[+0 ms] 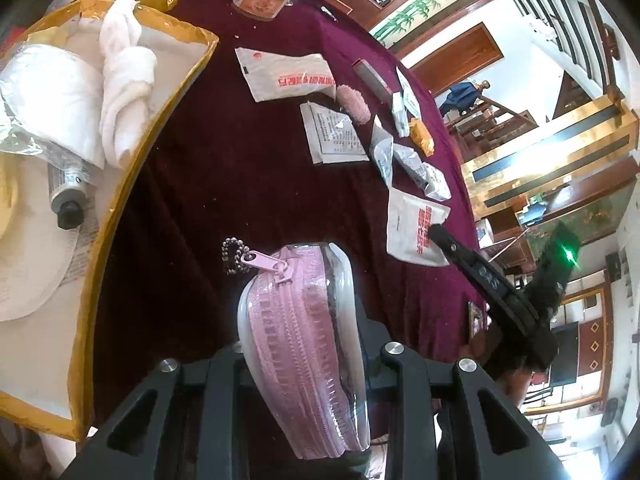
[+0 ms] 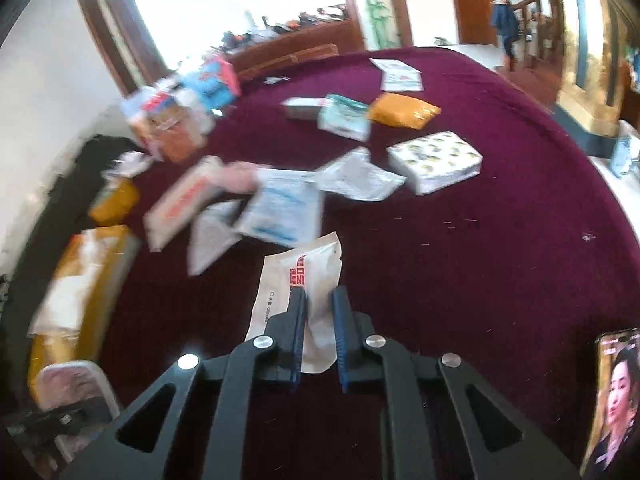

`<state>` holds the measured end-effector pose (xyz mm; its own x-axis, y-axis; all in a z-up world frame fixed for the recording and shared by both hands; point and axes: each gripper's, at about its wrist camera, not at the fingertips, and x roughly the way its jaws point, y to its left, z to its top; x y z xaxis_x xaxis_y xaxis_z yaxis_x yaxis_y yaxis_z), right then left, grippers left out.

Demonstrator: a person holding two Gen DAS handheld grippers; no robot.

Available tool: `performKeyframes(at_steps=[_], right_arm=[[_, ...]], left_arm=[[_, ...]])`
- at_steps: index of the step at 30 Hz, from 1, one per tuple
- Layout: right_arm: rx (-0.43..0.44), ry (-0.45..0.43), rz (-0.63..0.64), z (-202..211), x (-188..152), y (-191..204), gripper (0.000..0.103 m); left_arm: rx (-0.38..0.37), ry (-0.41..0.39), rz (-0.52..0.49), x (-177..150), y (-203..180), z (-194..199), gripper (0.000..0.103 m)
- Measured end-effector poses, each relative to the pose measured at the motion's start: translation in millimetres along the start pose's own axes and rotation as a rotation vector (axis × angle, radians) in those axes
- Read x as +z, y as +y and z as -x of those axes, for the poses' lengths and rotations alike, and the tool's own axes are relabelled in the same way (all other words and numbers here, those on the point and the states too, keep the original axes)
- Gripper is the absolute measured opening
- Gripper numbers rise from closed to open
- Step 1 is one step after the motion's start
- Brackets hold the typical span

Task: Organize soft objects
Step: 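Carry the pouch with left tool and packet with right tool over the tray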

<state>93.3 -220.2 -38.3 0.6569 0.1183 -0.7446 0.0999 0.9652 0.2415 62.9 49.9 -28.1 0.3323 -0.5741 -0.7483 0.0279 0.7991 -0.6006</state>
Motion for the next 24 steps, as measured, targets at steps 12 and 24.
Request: performKeyframes(at_steps=[12,24], right_arm=[[0.311,0.010,0.122,39.8,-18.0,87.8,0.013],[0.485,0.119,0.268,11.3,-24.5,217.8,0.014]], left_arm=[[-0.009,-0.101,0.080,21.5,33.9,83.8,0.029],[0.211,-0.110,0.089,27.3,114.3,112.9,0.031]])
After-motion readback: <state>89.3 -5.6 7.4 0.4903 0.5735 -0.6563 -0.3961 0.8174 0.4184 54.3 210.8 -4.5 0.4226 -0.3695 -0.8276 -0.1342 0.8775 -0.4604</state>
